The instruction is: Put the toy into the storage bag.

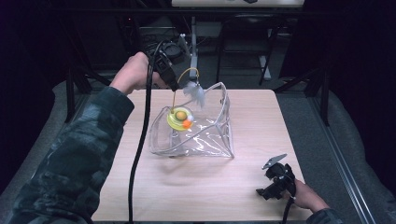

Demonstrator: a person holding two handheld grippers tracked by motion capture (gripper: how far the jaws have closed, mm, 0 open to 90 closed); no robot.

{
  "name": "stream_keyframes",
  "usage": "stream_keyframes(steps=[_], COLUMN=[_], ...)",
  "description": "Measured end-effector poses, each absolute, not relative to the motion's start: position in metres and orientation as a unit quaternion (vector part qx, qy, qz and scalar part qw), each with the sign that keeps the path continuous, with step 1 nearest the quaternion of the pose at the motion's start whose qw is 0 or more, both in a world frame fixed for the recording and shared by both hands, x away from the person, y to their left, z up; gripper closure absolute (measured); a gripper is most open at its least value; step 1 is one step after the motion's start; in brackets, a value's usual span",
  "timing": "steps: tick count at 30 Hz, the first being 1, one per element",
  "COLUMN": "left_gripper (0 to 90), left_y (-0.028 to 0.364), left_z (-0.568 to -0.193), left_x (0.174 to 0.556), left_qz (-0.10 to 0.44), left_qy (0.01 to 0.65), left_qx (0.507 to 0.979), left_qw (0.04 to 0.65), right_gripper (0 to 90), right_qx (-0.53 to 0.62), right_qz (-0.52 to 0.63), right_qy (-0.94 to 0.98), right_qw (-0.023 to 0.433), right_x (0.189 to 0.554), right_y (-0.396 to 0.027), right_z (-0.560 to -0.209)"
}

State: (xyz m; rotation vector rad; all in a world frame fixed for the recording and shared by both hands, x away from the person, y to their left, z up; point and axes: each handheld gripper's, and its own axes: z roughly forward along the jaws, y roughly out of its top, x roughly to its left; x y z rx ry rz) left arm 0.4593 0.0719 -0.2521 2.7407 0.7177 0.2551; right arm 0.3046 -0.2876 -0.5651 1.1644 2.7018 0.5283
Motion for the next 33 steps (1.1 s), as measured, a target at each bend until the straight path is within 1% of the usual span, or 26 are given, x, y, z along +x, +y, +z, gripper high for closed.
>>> stream_keyframes(steps=[33], left_gripper=[88.2], left_y=[0.059], left_z=[-0.304], left_x=[0.471], left_qz=[0.046], left_qy=[0.242], left_qx=[0.96], left_qw=[0.136], right_gripper=[0.0], right_qx=[0.387], right_qz=[0.177], right_qy=[0.902], right_qw=[0.077], right_x=[0.305], right_y=[-0.288], right_z=[-0.565])
